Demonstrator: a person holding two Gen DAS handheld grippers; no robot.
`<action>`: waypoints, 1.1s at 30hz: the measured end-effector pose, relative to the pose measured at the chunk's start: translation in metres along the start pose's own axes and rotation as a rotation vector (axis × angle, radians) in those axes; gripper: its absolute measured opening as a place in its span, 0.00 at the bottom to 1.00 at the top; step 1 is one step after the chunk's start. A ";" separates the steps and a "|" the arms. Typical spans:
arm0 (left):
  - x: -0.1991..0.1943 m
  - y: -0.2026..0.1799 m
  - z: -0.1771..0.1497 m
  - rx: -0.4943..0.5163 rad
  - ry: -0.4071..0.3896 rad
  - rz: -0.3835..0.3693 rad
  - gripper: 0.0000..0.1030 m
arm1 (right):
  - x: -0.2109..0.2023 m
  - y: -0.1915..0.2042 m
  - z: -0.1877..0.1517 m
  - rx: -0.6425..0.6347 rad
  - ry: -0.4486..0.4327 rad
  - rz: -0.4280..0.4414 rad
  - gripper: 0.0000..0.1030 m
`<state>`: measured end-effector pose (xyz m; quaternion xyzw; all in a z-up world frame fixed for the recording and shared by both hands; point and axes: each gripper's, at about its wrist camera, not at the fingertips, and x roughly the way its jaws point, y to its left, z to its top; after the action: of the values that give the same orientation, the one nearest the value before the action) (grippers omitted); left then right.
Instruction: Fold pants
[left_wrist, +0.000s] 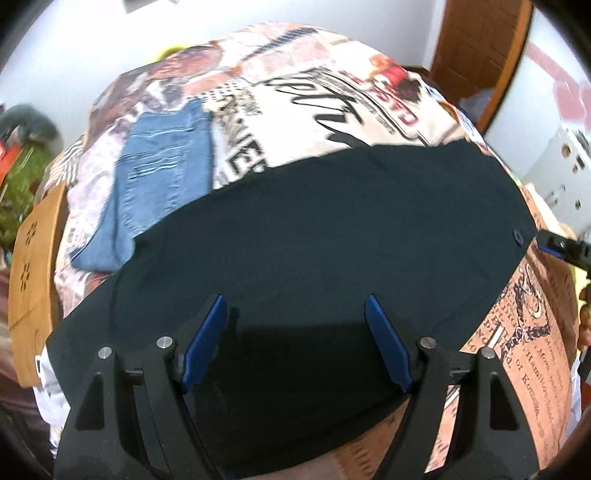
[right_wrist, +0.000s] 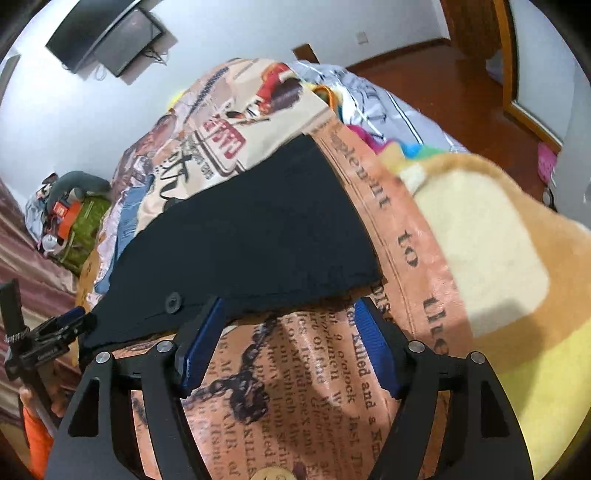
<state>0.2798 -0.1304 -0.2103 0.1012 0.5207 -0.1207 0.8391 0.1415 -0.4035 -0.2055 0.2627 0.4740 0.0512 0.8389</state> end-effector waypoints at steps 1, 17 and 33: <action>0.002 -0.004 0.002 0.011 -0.002 0.002 0.75 | 0.004 -0.002 0.001 0.012 0.009 0.007 0.67; 0.022 -0.025 0.023 0.032 0.011 -0.055 0.84 | 0.032 0.004 0.022 -0.031 -0.067 0.018 0.21; -0.037 0.005 0.014 -0.039 -0.120 -0.013 0.84 | -0.027 0.066 0.060 -0.202 -0.251 0.010 0.05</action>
<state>0.2768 -0.1265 -0.1708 0.0738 0.4725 -0.1219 0.8697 0.1863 -0.3795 -0.1277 0.1837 0.3565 0.0694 0.9134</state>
